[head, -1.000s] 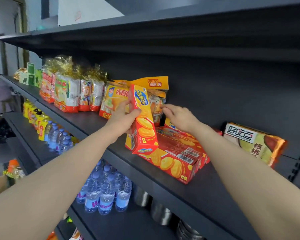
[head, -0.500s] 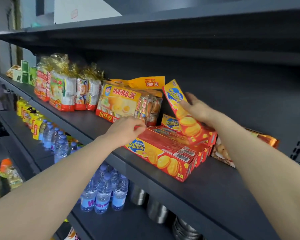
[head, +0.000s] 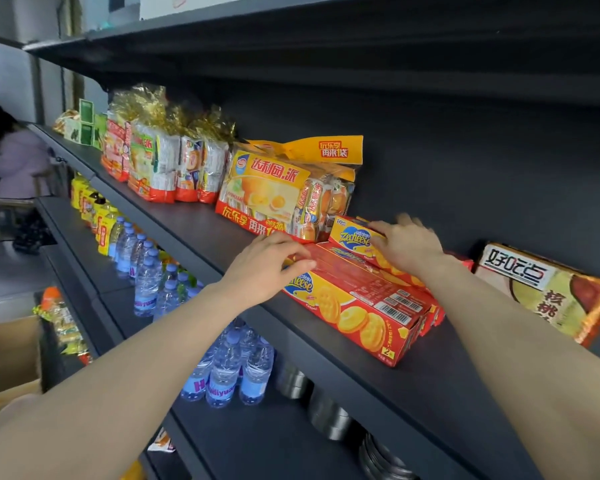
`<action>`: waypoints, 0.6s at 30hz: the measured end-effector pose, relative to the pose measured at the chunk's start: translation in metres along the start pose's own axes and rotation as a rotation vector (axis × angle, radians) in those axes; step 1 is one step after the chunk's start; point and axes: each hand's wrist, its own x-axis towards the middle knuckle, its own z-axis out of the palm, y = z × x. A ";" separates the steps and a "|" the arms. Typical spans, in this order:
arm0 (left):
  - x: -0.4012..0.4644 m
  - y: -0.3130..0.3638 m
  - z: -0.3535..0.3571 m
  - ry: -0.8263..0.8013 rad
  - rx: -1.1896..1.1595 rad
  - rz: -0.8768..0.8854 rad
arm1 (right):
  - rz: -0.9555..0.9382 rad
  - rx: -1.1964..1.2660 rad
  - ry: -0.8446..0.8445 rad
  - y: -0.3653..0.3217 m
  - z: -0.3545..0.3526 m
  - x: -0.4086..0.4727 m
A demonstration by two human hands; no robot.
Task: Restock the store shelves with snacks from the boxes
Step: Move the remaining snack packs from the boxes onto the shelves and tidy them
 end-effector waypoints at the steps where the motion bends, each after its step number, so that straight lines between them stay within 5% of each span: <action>1: -0.002 0.001 0.001 0.006 0.002 -0.003 | 0.003 -0.014 -0.004 -0.002 0.000 0.000; 18: -0.121 -0.039 -0.092 0.129 0.168 -0.068 | -0.122 -0.035 0.213 -0.128 -0.056 -0.092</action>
